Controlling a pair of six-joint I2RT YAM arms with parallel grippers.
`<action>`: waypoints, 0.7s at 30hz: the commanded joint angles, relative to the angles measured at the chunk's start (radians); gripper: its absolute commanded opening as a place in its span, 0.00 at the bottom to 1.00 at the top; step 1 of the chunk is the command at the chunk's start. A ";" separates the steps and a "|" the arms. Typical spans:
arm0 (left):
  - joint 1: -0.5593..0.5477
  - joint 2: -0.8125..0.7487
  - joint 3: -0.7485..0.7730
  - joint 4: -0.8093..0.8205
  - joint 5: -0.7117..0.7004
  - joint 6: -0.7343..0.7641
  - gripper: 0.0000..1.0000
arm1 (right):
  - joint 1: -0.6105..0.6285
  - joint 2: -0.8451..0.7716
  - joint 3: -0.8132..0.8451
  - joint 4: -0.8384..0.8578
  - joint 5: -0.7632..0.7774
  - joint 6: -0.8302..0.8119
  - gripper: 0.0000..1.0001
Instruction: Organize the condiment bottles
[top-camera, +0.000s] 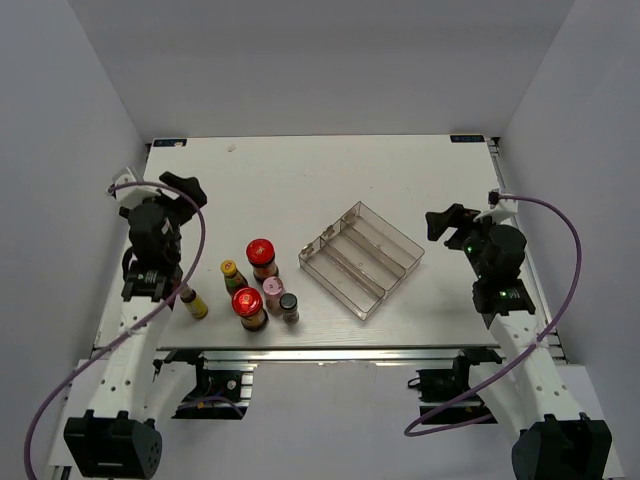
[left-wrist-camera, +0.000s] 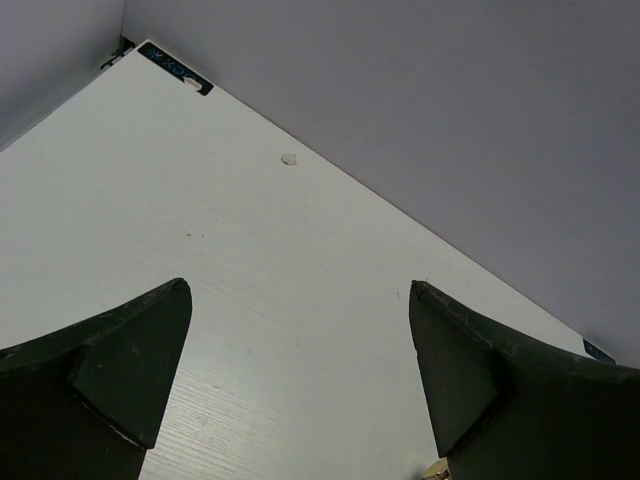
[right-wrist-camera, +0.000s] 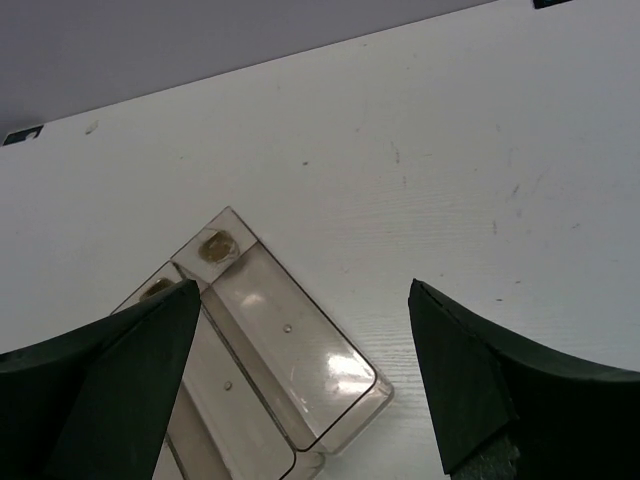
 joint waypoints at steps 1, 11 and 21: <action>0.003 0.052 0.150 -0.216 -0.014 -0.037 0.98 | -0.001 -0.002 0.047 0.003 -0.152 -0.021 0.89; 0.003 -0.033 0.157 -0.340 -0.211 -0.141 0.98 | 0.361 0.232 0.253 -0.031 -0.360 -0.189 0.89; 0.003 0.016 0.204 -0.477 -0.282 -0.218 0.98 | 0.868 0.688 0.593 0.001 -0.175 -0.432 0.89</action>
